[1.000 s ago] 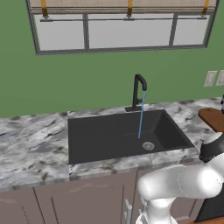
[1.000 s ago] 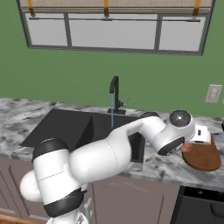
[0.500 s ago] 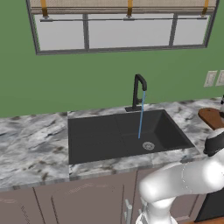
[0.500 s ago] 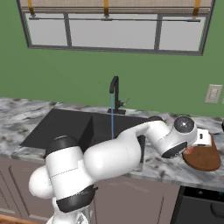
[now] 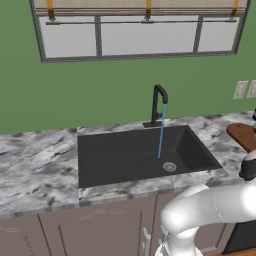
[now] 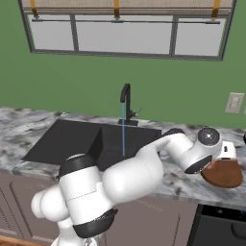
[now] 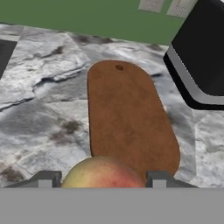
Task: Pick the peach from the sink and place it on the cutting board to airdry. Then turn off the sink faucet.
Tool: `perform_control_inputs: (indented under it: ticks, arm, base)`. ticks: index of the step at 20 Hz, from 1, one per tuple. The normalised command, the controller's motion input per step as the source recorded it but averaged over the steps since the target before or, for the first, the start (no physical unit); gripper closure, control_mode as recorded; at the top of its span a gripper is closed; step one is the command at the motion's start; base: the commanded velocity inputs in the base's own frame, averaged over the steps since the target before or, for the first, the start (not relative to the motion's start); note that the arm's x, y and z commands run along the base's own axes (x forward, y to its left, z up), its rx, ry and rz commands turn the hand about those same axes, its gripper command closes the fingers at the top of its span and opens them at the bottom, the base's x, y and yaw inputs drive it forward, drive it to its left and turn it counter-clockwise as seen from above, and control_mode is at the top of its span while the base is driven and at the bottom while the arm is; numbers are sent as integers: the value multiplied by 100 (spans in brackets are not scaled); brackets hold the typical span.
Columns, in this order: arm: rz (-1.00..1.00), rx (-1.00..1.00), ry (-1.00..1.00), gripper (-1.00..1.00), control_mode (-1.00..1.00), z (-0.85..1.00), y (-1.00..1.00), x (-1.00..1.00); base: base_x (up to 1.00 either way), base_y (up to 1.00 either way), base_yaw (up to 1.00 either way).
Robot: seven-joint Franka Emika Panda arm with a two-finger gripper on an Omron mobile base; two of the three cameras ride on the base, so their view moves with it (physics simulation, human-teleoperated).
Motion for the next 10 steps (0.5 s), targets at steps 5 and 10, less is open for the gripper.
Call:
perform_control_inputs:
  ticks: [5, 10]
  arm:
    - [0, 0, 2, 100, -100, -24, -4, 10]
    - [0, -1, 1, 100, -100, -19, -3, 12]
  base:
    - [0, 0, 0]
    - [0, 0, 0]
